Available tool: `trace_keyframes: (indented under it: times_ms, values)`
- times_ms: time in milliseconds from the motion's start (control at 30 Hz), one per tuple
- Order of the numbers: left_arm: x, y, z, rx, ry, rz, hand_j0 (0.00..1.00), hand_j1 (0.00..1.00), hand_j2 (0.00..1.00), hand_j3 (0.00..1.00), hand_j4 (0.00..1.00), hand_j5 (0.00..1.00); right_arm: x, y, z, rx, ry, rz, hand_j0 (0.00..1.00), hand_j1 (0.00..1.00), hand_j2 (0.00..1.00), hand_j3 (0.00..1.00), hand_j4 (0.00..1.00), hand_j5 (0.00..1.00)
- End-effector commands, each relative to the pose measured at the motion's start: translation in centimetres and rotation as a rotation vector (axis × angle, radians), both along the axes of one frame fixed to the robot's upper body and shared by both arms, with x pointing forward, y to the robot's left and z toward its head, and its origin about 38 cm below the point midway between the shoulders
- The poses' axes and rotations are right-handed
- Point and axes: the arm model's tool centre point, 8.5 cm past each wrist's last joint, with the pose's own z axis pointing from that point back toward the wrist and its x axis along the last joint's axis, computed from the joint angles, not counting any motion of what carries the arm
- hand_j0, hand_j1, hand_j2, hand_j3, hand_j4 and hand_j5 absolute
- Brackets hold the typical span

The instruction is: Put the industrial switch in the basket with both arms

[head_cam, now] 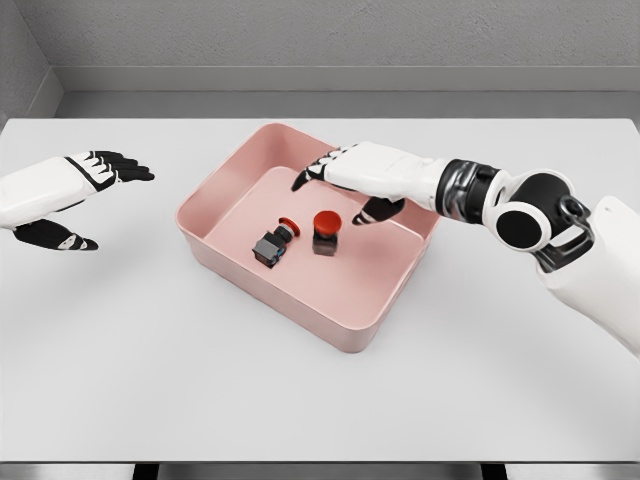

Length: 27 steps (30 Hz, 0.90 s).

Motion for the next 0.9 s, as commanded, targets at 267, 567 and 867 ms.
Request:
trace_keyframes:
  times_ms: [267, 567, 867]
  values:
    - [0.0, 0.1, 0.0, -0.005, 0.002, 0.003, 1.0, 1.0, 1.0, 1.0, 1.0, 1.0, 1.7, -3.8, 4.8, 0.069, -0.104, -0.099, 1.0, 1.0, 1.0, 1.0, 1.0, 1.0]
    - [-0.2, 0.3, -0.6, 0.009, 0.023, 0.006, 1.0, 1.0, 1.0, 1.0, 1.0, 1.0, 1.2, -18.4, 6.3, 0.048, -0.156, -0.41, 1.0, 1.0, 1.0, 1.0, 1.0, 1.0]
    - [-0.4, 0.4, -0.8, 0.018, 0.03, 0.005, 1.0, 1.0, 1.0, 1.0, 1.0, 1.0, -0.1, -25.4, 2.1, 0.045, -0.101, -0.472, 1.0, 1.0, 1.0, 1.0, 1.0, 1.0]
